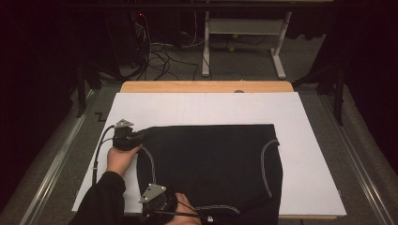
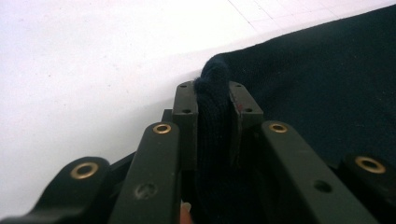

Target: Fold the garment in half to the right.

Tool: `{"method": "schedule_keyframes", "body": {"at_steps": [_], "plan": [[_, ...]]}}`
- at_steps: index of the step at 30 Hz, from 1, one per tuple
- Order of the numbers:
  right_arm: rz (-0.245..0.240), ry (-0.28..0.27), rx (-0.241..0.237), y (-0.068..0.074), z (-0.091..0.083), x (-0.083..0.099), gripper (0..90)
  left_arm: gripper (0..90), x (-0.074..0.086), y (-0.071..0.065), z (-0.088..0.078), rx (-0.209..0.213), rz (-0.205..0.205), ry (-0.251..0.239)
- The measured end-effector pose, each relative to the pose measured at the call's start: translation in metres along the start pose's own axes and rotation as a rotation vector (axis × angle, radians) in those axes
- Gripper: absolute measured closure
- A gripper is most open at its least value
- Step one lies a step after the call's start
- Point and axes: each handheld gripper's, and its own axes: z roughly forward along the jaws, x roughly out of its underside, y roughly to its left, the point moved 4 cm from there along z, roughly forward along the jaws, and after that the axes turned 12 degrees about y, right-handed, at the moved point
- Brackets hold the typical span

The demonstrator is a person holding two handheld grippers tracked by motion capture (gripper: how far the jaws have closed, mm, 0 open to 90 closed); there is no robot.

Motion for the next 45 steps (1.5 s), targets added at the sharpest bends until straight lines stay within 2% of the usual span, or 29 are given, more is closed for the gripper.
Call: {"method": "schedule_keyframes", "body": {"at_steps": [6, 10, 15, 17, 19, 22, 28, 33, 41, 45], "plan": [[-0.029, 0.007, 0.116, 0.005, 0.004, 0.000, 24.8, 72.6, 0.000, -0.001, 0.000, -0.002, 0.009, -0.003], [-0.012, -0.004, 0.102, 0.003, 0.002, 0.001, 29.0, 72.5, 0.001, -0.001, 0.000, -0.003, 0.008, -0.005], [0.046, -0.018, 0.086, -0.005, -0.003, 0.002, 48.3, 72.5, 0.001, -0.002, 0.000, -0.006, 0.009, -0.004], [0.046, -0.010, 0.093, -0.006, -0.004, 0.002, 52.8, 72.5, 0.001, -0.001, 0.000, -0.006, 0.008, -0.004], [0.041, -0.007, 0.100, -0.007, -0.006, 0.003, 61.2, 72.5, 0.001, -0.001, 0.000, -0.008, 0.012, -0.003], [0.059, -0.014, 0.080, -0.012, -0.007, 0.003, 70.0, 72.5, 0.001, -0.002, 0.000, -0.012, 0.018, -0.002], [0.053, -0.024, 0.085, -0.012, -0.009, 0.005, 74.6, 72.5, 0.001, -0.003, 0.000, -0.023, 0.020, 0.000], [0.045, -0.076, 0.093, -0.012, -0.017, 0.005, 75.2, 72.5, 0.000, -0.005, 0.002, -0.059, 0.035, 0.009], [0.036, -0.150, 0.105, -0.014, -0.027, 0.006, 75.5, 72.5, 0.000, -0.005, 0.002, -0.077, 0.026, 0.017], [0.038, -0.196, 0.120, -0.016, -0.035, 0.005, 75.6, 72.7, -0.001, -0.004, 0.003, -0.088, 0.006, 0.028]]}}
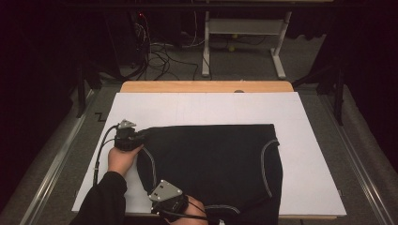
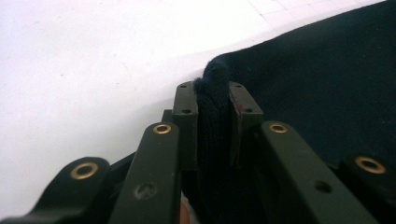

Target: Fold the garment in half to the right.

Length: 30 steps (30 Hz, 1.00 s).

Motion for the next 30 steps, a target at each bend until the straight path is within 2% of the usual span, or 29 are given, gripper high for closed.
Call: {"method": "schedule_keyframes", "body": {"at_steps": [2, 4, 6, 9, 12, 13, 16, 22, 23, 25, 26, 30], "plan": [[0.001, -0.009, 0.000, -0.001, -0.002, -0.001, 75.7, 72.8, 0.000, 0.000, -0.001, 0.015, -0.007, 0.011], [0.001, -0.017, -0.003, -0.001, -0.004, -0.001, 75.7, 72.9, 0.000, 0.001, -0.002, 0.046, -0.057, 0.011], [-0.002, -0.023, -0.009, -0.002, -0.006, -0.001, 75.9, 74.2, 0.000, -0.001, -0.004, 0.045, -0.076, -0.007], [-0.005, -0.038, -0.008, -0.004, -0.011, -0.003, 76.0, 75.5, -0.003, -0.005, -0.008, 0.018, -0.053, -0.042], [-0.002, -0.063, -0.005, -0.006, -0.016, -0.005, 76.0, 75.4, -0.009, -0.007, -0.012, 0.014, -0.068, -0.053], [-0.003, -0.069, -0.005, -0.007, -0.018, -0.005, 75.9, 75.5, -0.010, -0.007, -0.014, 0.018, -0.070, -0.070], [0.004, -0.091, -0.003, -0.010, -0.023, -0.008, 75.9, 75.5, -0.014, -0.007, -0.020, 0.116, -0.128, -0.112], [0.008, -0.126, 0.007, -0.012, -0.032, -0.013, 75.9, 75.4, -0.026, -0.012, -0.033, 0.065, -0.123, -0.096], [0.007, -0.131, 0.006, -0.012, -0.033, -0.013, 75.9, 75.5, -0.029, -0.014, -0.036, 0.059, -0.114, -0.103], [0.009, -0.142, 0.006, -0.013, -0.036, -0.016, 75.9, 75.8, -0.035, -0.019, -0.040, 0.012, -0.078, -0.098], [0.009, -0.146, 0.004, -0.014, -0.038, -0.017, 75.9, 76.0, -0.038, -0.021, -0.042, 0.003, -0.070, -0.099], [0.000, -0.164, 0.010, -0.013, -0.044, -0.020, 75.8, 76.0, -0.048, -0.025, -0.051, 0.004, -0.076, -0.137]]}}
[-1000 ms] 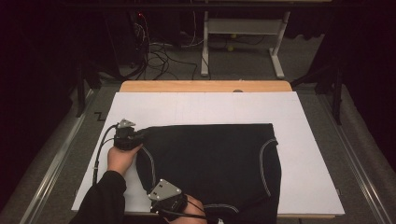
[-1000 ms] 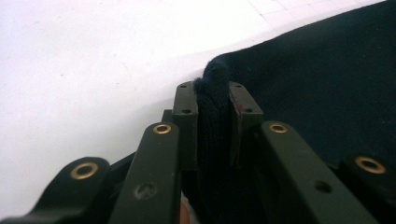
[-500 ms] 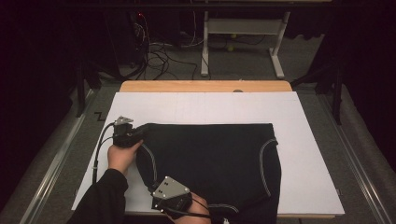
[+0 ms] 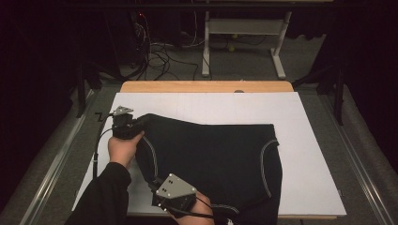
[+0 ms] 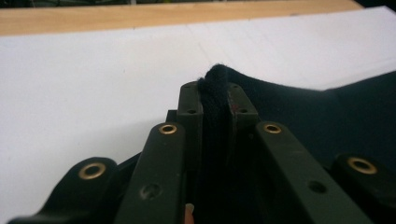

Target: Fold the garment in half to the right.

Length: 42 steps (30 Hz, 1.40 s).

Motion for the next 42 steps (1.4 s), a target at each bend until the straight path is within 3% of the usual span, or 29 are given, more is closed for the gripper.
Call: {"method": "schedule_keyframes", "body": {"at_steps": [4, 10, 19, 29, 35, 42], "plan": [[0.003, -0.018, 0.001, -0.001, -0.004, -0.004, 75.8, 76.0, -0.007, -0.002, -0.006, 0.001, -0.017, -0.025], [-0.002, -0.025, 0.005, -0.003, -0.008, -0.006, 75.8, 76.0, -0.012, -0.006, -0.010, 0.000, -0.006, -0.032], [-0.003, -0.019, -0.010, -0.002, -0.003, -0.009, 75.7, 75.9, -0.008, 0.003, -0.009, -0.033, 0.005, -0.013], [-0.018, 0.011, -0.033, 0.008, 0.017, -0.016, 75.6, 75.9, 0.008, 0.031, -0.009, -0.027, -0.055, -0.019], [-0.041, 0.010, -0.047, 0.018, 0.029, -0.026, 75.6, 75.9, 0.011, 0.048, -0.021, -0.053, -0.056, -0.031], [-0.060, 0.003, -0.075, 0.032, 0.042, -0.038, 75.6, 75.8, 0.019, 0.068, -0.035, -0.083, -0.089, -0.039]]}}
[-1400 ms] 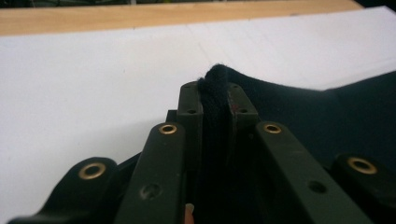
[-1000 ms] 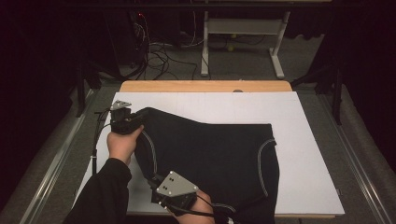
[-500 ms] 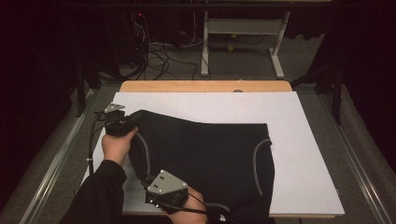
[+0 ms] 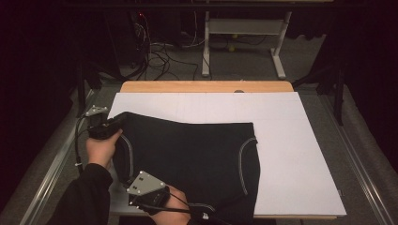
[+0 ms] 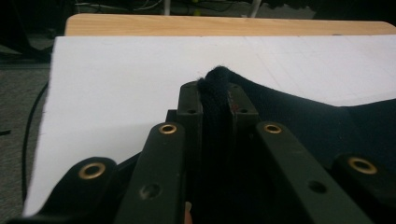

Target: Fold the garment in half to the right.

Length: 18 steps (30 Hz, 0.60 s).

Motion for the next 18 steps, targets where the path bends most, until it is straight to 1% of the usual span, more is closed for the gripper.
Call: {"method": "schedule_keyframes", "body": {"at_steps": [3, 6, 9, 10, 11, 12, 16, 18], "plan": [[0.001, -0.008, -0.019, 0.006, 0.006, -0.008, 75.6, 75.8, 0.002, 0.011, -0.009, -0.013, -0.015, 0.000], [-0.005, -0.017, -0.033, 0.012, 0.009, -0.014, 75.6, 75.8, 0.004, 0.019, -0.019, -0.031, -0.015, -0.002], [-0.017, -0.027, -0.043, 0.017, 0.011, -0.019, 75.5, 75.8, 0.004, 0.026, -0.027, -0.047, -0.019, -0.001], [-0.016, -0.029, -0.046, 0.018, 0.011, -0.020, 75.5, 75.8, 0.005, 0.027, -0.028, -0.056, -0.020, 0.008], [-0.019, -0.031, -0.046, 0.018, 0.012, -0.021, 75.4, 75.8, 0.006, 0.028, -0.028, -0.063, -0.025, 0.024], [-0.020, -0.031, -0.045, 0.018, 0.012, -0.021, 75.4, 75.8, 0.006, 0.028, -0.028, -0.061, -0.032, 0.028], [-0.017, -0.025, -0.037, 0.016, 0.010, -0.018, 75.4, 75.8, 0.005, 0.023, -0.027, -0.059, -0.026, 0.024], [-0.015, -0.026, -0.034, 0.014, 0.008, -0.016, 75.4, 75.8, 0.004, 0.020, -0.027, -0.053, -0.033, 0.022]]}}
